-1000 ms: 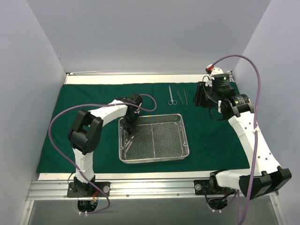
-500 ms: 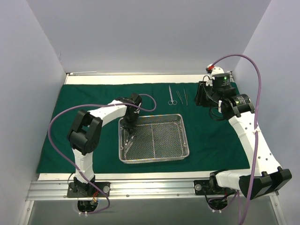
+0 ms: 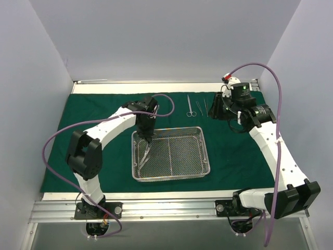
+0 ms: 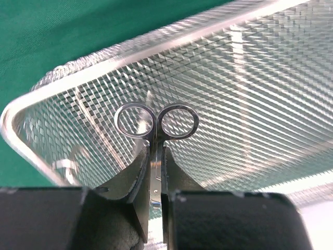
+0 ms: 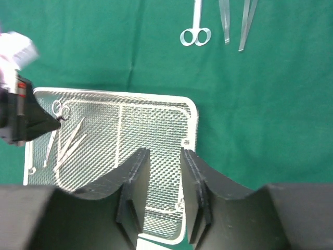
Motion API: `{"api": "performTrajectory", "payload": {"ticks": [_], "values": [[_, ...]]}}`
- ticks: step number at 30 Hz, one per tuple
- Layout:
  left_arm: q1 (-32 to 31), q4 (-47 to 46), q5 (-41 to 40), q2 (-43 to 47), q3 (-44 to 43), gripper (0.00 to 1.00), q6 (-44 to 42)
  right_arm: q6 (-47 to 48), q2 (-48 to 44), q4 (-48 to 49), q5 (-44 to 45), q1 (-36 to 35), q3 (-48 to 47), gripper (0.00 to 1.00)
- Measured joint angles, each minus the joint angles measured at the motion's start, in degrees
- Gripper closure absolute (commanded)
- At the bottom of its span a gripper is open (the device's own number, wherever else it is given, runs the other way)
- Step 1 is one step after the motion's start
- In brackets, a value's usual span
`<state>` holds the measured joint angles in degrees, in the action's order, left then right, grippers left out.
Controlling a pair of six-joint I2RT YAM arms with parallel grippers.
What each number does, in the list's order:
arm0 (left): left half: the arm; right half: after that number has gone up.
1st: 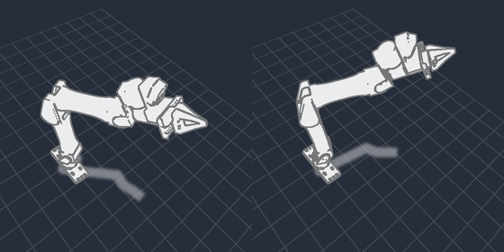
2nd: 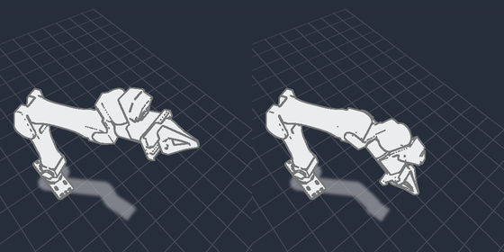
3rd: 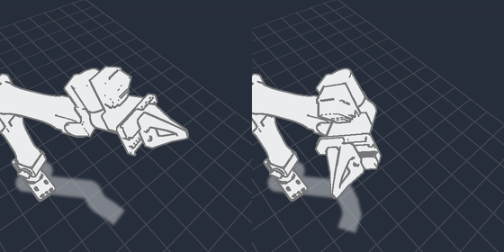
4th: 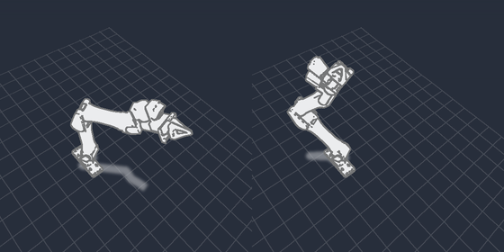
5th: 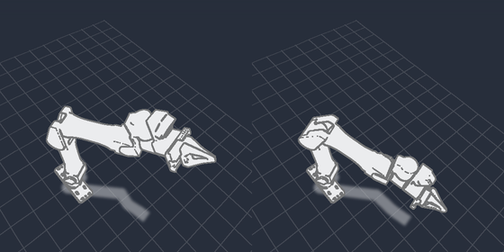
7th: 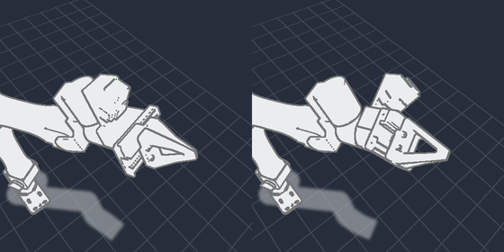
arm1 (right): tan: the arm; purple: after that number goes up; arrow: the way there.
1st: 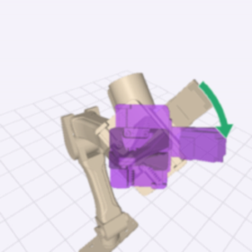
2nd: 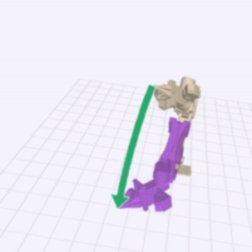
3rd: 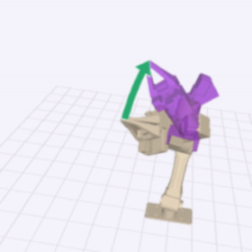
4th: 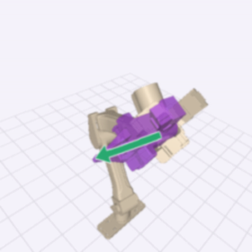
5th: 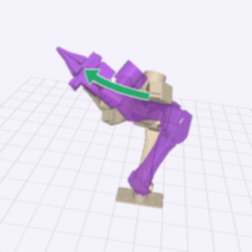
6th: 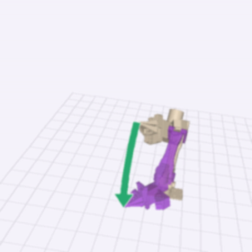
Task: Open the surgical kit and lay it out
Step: Pick up the medical item from the container, then place the medical item in the surgical kit.
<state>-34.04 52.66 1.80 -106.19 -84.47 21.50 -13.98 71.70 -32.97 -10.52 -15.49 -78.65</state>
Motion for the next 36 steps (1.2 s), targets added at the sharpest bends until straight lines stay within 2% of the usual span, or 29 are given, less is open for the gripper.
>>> {"api": "performTrajectory", "payload": {"ticks": [5,7,10,13,16,24,36], "values": [[-0.15,2.32,3.96,5.35,-3.19,0.98,1.46,-1.01,1.36,2.40,-5.55,-0.87,1.29,0.71],[-0.15,2.73,6.88,6.88,-4.09,0.98,2.14,-1.53,1.95,4.20,-9.94,-1.53,1.49,0.67],[-0.02,2.78,12.31,9.66,-4.81,0.98,4.02,-4.22,3.34,8.85,-18.43,-3.10,1.77,0.51],[-0.07,3.08,15.19,13.00,-5.22,0.98,6.69,-8.48,6.43,12.35,-26.38,-5.46,0.94,0.47],[-0.42,3.85,15.43,16.44,-7.67,0.98,9.20,-12.52,10.71,13.09,-30.69,-7.43,-1.92,0.47],[-3.43,4.57,11.80,19.43,-15.08,0.98,11.39,-21.77,15.87,11.69,-31.28,-8.68,-8.24,0.52],[-7.13,7.32,8.15,15.52,-17.75,0.98,11.37,-24.59,16.92,7.67,-30.73,-10.51,-12.44,0.57]]}}
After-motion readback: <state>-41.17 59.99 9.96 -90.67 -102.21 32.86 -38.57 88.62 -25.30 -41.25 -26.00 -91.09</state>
